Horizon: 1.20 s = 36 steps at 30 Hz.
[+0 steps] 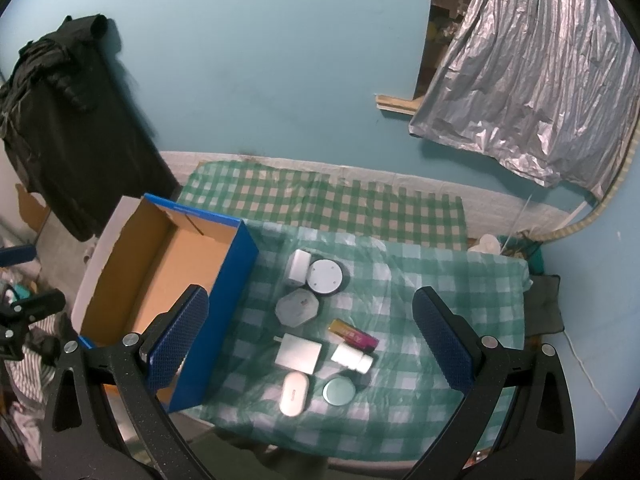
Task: Organize rigid objects
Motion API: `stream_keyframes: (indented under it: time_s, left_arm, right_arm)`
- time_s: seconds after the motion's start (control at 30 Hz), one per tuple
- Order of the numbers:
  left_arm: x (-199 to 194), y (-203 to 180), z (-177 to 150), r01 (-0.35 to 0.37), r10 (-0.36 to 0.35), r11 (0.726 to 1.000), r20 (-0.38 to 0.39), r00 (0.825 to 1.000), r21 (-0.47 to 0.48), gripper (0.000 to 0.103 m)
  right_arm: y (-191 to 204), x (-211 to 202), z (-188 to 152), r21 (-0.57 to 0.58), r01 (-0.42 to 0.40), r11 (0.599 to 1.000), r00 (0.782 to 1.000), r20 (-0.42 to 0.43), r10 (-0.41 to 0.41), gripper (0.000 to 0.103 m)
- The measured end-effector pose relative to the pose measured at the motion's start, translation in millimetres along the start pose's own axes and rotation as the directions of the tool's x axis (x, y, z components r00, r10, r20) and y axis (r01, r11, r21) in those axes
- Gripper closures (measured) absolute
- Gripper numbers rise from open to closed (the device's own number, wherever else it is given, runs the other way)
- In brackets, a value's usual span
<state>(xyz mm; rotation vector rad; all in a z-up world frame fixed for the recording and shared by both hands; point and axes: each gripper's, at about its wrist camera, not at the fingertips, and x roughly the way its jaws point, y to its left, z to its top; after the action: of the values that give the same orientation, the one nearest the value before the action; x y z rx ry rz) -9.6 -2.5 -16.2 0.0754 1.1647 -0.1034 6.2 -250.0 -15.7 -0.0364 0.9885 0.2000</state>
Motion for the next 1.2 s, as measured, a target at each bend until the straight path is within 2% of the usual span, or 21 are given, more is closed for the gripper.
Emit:
stream_keyframes:
  time_s: [0.23,0.5,0.93,1.1,1.2]
  left_arm:
    - [8.8,18.9,-2.7,-0.020,0.020,1.000,-0.019,1.000,-0.009,0.002]
    - [38.1,54.9,-15.3,-0.095,0.095,0.995,-0.060,0.994,0.008,0.002]
    - [95.4,122.8,-45.5,-0.145,0.144,0.989,-0.134,0.980,0.005,0.004]
    - [128.5,141.1,-62.3,-0.143,0.138,0.990,-0.220,0.966,-0.007,0.005]
    - [147.5,145.5,-74.0,-0.136,0.124,0.990,-0.269,0.955,-0.025,0.014]
  right_arm:
    - [5.5,9.0,4.8,-0.009,-0.007,1.000,1.000,-0.025,0.007,0.001]
    - [-2.9,25.9,3.1,0.002,-0.006,1.000,0.996,-0.084,0.006,0.001]
    - [-24.4,67.6,-28.5,0.039,0.010,0.999,0.982,-0.190,-0.003,0.001]
    - [-32.5,85.3,-44.8,0.063,0.018,0.998,0.972,-0.234,-0.002,0.001]
    - [-36.0,95.4,-55.1,0.069,0.028,0.997,0.967,-0.254,-0.009,0.001]
